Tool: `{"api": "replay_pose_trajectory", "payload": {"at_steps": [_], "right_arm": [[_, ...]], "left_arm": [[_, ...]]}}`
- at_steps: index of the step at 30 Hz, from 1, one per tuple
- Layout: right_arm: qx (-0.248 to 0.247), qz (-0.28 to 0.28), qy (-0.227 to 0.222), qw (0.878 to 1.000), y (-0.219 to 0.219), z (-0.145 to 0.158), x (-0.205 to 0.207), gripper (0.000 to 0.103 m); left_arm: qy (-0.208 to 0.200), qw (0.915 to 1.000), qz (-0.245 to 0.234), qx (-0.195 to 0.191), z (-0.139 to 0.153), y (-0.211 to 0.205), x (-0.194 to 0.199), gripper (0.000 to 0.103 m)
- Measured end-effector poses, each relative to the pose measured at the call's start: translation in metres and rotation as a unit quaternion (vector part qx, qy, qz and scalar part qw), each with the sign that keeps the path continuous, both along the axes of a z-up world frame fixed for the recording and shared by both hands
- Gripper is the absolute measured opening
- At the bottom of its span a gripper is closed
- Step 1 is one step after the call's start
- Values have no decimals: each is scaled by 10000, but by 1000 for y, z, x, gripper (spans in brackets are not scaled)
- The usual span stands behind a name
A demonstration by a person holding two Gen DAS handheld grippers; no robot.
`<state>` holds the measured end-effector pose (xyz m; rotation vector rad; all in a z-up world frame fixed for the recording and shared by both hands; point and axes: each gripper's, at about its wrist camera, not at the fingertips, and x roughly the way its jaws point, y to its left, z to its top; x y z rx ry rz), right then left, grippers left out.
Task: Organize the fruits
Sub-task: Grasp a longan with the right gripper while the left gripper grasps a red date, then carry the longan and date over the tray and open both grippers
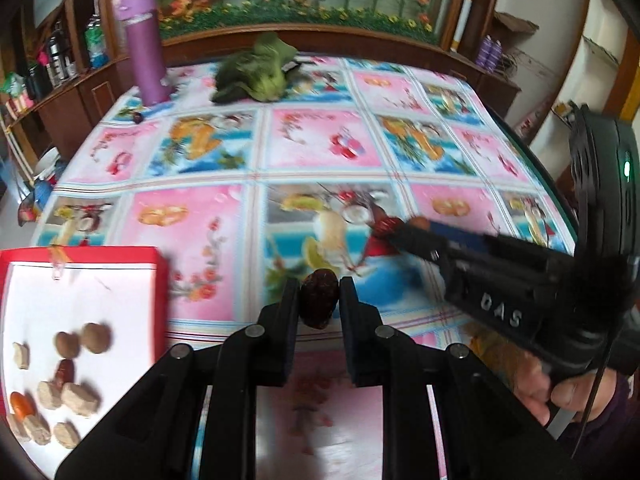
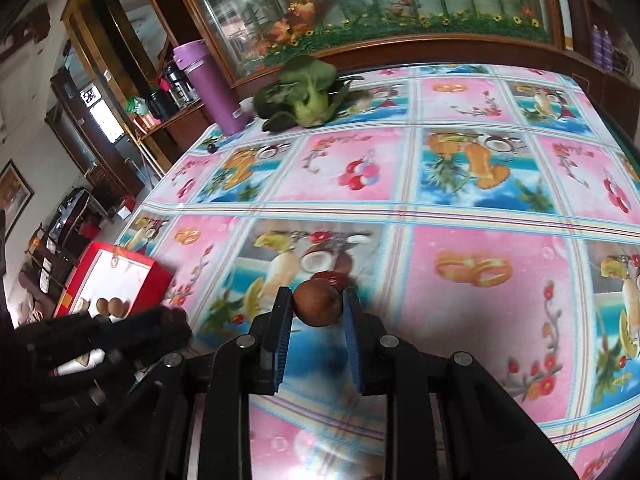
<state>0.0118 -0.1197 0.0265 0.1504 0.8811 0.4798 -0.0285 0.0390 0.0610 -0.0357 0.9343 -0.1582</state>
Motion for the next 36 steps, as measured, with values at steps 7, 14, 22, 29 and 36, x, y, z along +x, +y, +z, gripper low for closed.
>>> {"api": "replay_pose_trajectory", "payload": {"at_steps": [7, 14, 22, 29, 36], "right_arm": [[132, 323, -93, 9993, 36, 9, -18, 24], [510, 894, -109, 9946, 102, 21, -42, 24], [349, 1582, -29, 9868, 196, 12, -65, 24], [-35, 1813, 78, 9834, 228, -2, -71, 24], [-186, 1845, -104, 9826, 236, 0, -83, 24]], "left_arm": [[-185, 9990, 406, 48, 15, 42, -15, 21], [-311, 9933, 1071, 289, 22, 111, -51, 22], [-279, 9815, 1826, 502, 10, 186, -86, 22], [-93, 9783, 2027, 430, -11, 212, -97, 22], [-85, 9752, 2148, 523, -17, 216, -99, 22]]}}
